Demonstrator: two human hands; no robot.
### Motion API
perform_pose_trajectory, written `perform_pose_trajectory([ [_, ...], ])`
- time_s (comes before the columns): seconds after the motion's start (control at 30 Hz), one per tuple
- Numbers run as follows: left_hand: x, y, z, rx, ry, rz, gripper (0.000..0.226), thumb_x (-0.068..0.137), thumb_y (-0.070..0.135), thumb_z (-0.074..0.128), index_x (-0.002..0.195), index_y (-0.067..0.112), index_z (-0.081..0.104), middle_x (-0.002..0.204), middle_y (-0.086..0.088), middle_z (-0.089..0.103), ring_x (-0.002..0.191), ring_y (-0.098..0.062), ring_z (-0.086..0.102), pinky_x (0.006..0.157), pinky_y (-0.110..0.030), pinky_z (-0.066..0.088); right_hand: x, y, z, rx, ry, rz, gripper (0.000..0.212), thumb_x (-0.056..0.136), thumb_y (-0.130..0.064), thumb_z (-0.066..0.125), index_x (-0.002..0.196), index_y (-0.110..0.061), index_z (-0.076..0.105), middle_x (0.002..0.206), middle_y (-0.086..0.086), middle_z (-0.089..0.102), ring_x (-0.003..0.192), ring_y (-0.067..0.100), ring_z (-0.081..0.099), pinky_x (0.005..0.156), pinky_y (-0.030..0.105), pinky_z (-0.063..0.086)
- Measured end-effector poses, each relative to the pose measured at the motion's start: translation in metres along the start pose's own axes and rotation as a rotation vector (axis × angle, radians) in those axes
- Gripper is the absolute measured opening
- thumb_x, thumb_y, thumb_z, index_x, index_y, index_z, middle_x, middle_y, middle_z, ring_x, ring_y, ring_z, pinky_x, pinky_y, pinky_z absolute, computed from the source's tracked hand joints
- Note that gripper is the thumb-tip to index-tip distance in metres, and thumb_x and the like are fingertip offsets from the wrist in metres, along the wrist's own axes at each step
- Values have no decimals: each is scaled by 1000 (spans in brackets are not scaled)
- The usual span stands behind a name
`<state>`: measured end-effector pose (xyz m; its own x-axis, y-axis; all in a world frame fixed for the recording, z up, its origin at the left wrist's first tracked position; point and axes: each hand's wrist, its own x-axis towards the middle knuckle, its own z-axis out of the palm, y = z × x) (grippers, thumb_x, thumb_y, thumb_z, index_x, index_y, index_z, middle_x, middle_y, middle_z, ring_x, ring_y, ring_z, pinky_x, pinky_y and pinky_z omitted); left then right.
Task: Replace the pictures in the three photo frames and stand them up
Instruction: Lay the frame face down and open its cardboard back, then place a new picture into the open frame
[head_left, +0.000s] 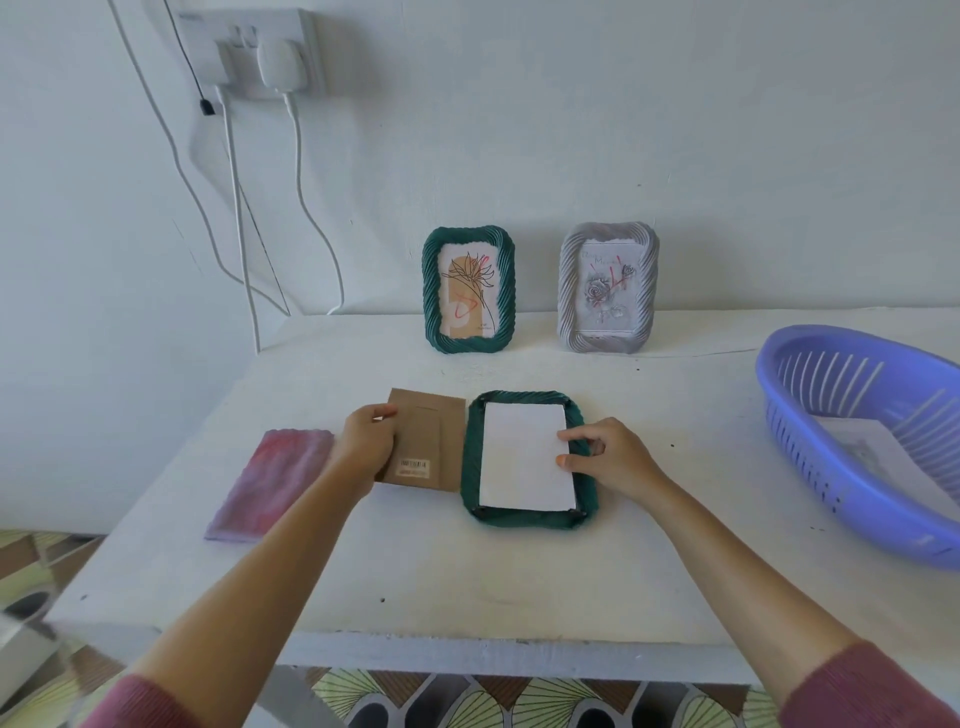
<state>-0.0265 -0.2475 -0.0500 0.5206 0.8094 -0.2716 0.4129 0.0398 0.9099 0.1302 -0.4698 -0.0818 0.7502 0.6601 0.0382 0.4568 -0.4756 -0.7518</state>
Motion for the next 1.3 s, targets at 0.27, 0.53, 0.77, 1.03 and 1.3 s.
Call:
perform_pose_trajectory([
  [0.27, -6, -8, -3, 475, 23, 91, 40, 90, 20, 31, 125, 17, 51, 114, -12, 57, 96, -33, 59, 79, -43, 55, -2, -3, 1, -10, 12, 17, 37, 78, -19, 72, 115, -16, 66, 76, -12, 37, 65, 1, 40, 56, 8, 33],
  [0.53, -42, 3, 43, 690, 7, 346, 43, 94, 40, 40, 128, 17, 53, 134, -12, 42, 126, -30, 30, 104, -35, 29, -1, -3, 2, 4, 4, 35, 37, 77, -21, 73, 113, -18, 66, 78, -12, 35, 66, 0, 40, 57, 10, 33],
  [0.77, -47, -11, 63, 763, -19, 368, 45, 87, 47, 55, 125, 23, 56, 127, -5, 47, 123, -26, 35, 101, -34, 31, -2, -3, 3, 12, 2, 44, 38, 77, -20, 73, 114, -18, 66, 90, -1, 40, 67, 3, 41, 60, 13, 30],
  [1.03, -45, -13, 67, 585, 31, 359, 29, 84, 34, 63, 111, 23, 63, 122, -3, 52, 117, -26, 39, 98, -33, 36, -5, -9, 6, 15, 16, 95, 37, 81, -21, 68, 118, -17, 64, 82, -10, 35, 68, 2, 40, 61, 10, 30],
  [1.3, -62, 23, 76, 150, -116, 383, 14, 90, 17, 56, 100, 9, 63, 95, -2, 63, 77, -12, 54, 60, -19, 41, -44, -35, -61, -188, 358, 88, 41, 83, -24, 64, 124, -21, 58, 120, 6, 51, 110, 23, 53, 89, 31, 40],
])
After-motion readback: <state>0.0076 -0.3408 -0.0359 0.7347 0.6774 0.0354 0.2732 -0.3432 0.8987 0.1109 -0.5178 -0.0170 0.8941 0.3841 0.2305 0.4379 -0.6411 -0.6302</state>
